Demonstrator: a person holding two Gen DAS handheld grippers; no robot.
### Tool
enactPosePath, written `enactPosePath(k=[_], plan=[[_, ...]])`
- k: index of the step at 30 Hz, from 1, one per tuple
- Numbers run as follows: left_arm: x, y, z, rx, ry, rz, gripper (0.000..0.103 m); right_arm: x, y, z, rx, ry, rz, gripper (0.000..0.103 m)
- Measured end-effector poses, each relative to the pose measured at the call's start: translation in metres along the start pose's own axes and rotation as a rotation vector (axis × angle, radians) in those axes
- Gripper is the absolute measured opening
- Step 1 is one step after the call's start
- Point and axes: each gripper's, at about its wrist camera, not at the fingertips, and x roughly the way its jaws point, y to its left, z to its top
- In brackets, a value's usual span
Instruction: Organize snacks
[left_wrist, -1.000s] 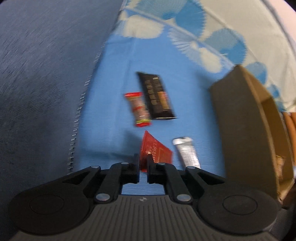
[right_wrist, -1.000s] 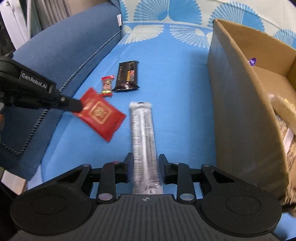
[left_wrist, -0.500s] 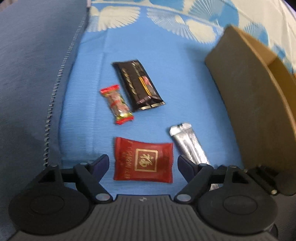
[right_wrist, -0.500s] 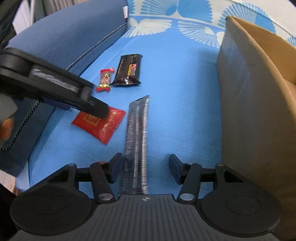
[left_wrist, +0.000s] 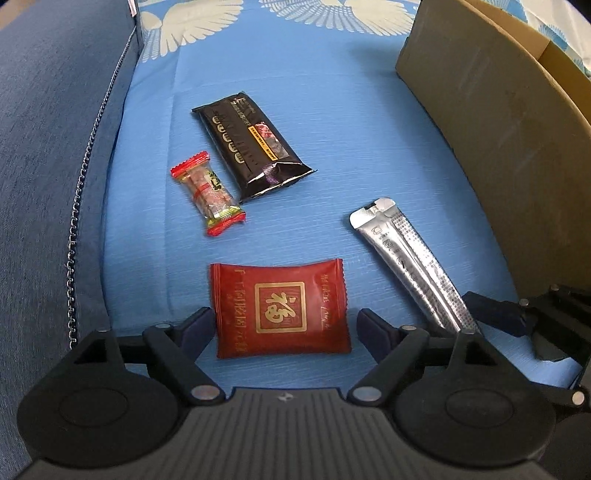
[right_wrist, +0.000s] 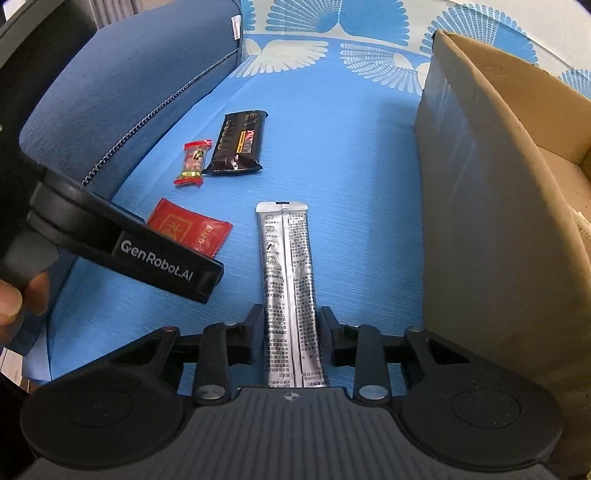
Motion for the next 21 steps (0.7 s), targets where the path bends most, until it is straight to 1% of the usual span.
enactPosePath(k=[1,3,5,8,9,10,13,16,21], plan=[[-0.001,0.001,0.0,0.003,-0.004,0.004,0.082,0.002,0.001,0.001,0.002,-0.002,-0.002,0.034],[-0.004,0.002,-0.001,0.004,-0.013,0.002,0.075,0.003,0.002,0.001,0.002,-0.006,0.0,0.039],[-0.005,0.004,0.0,-0.002,-0.02,0.001,0.07,0.004,0.003,0.001,-0.002,-0.009,-0.001,0.04],[-0.01,0.009,0.0,-0.024,-0.029,-0.003,0.066,0.005,0.006,0.001,-0.021,-0.015,-0.01,0.041],[-0.011,0.01,0.0,-0.029,-0.032,-0.001,0.065,0.004,0.006,0.001,-0.026,-0.015,-0.011,0.04],[-0.013,0.012,0.001,-0.035,-0.036,0.0,0.065,0.004,0.007,0.001,-0.032,-0.017,-0.012,0.034],[-0.018,0.014,0.002,-0.053,-0.058,-0.005,0.065,0.002,0.005,0.001,-0.026,-0.026,-0.015,0.028],[-0.021,0.016,0.004,-0.067,-0.072,-0.009,0.065,-0.001,0.002,0.003,-0.009,-0.043,-0.017,0.026],[-0.025,0.017,0.003,-0.089,-0.092,-0.016,0.065,-0.007,0.002,0.004,-0.018,-0.067,-0.021,0.026]])
